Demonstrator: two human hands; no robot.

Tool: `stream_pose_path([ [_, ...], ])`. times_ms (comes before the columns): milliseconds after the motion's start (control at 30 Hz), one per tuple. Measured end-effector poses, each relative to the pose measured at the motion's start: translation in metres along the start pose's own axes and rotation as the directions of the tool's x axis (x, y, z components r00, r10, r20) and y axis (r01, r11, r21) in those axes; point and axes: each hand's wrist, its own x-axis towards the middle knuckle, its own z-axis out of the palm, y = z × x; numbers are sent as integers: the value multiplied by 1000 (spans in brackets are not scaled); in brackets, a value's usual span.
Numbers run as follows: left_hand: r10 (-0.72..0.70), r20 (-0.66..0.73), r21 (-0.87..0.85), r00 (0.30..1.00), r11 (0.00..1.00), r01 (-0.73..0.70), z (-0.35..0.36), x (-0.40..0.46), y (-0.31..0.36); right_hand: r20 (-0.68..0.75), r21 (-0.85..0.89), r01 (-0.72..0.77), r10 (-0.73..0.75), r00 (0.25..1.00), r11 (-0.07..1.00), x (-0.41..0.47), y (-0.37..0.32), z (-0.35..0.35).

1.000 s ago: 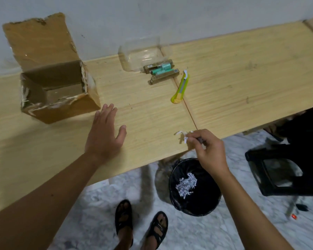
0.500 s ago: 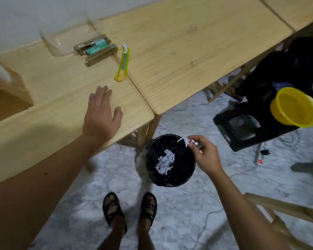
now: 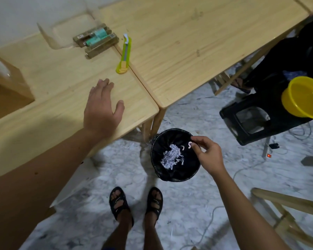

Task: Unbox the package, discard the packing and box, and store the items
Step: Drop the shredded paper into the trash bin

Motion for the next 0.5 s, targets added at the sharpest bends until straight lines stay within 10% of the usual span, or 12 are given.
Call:
stream_pose_path([
  [500,26,180,10,983,1000,-29,-27,30,-75,74,49,475,-477,876,879,121,-244,82],
])
